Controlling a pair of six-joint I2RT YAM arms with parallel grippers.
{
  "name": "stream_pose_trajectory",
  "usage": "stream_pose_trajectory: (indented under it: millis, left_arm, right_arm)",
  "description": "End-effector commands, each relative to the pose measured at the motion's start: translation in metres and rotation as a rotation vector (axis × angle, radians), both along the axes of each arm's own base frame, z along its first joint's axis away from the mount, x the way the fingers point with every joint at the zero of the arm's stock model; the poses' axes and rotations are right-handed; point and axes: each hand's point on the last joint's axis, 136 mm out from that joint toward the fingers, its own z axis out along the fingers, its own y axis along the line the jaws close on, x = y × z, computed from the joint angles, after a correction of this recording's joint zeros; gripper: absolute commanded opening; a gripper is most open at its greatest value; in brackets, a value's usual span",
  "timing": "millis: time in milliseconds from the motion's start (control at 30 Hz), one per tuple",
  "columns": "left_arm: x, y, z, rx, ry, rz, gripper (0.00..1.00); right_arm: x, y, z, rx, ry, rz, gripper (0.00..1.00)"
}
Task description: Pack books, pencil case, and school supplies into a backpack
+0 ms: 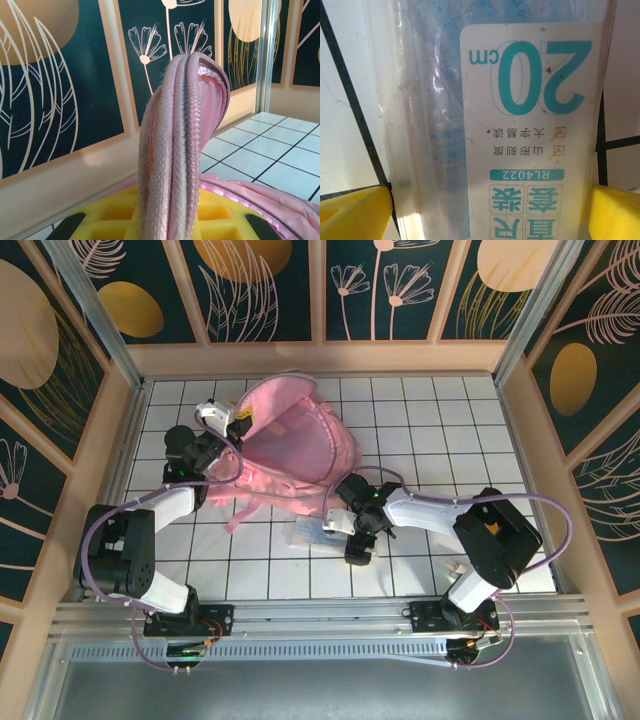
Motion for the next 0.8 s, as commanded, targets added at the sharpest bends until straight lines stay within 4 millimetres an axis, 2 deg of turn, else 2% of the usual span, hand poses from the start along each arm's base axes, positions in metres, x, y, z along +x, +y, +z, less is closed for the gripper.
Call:
stream_pose_trajectory:
  millis: [0,200,433,567,767]
  left_arm:
    - [-0.01,0.004,0.049,-0.02,-0.154,-0.004,0.0]
    - [-0.012,0.001,0.049,-0.016,-0.153,-0.027,0.0]
    - [-0.014,-0.002,0.047,0.001,-0.149,-0.049,0.0]
    - [-0.015,-0.004,0.046,0.017,-0.15,-0.053,0.0]
    - [-0.014,-0.005,0.043,0.018,-0.138,-0.062,0.0]
  right_arm:
    - [-0.022,-0.021,-0.03,-0.1,0.1,0.006,0.93]
    - [-0.043,-0.019,-0.025,-0.056,0.31,-0.071,0.89]
    - [-0.054,-0.008,-0.018,-0.046,0.429,-0.106,0.84]
    - [-0.054,0.002,-0.004,-0.007,0.479,-0.137,0.8]
    - [-0.054,0.013,0.023,0.058,0.509,-0.151,0.8]
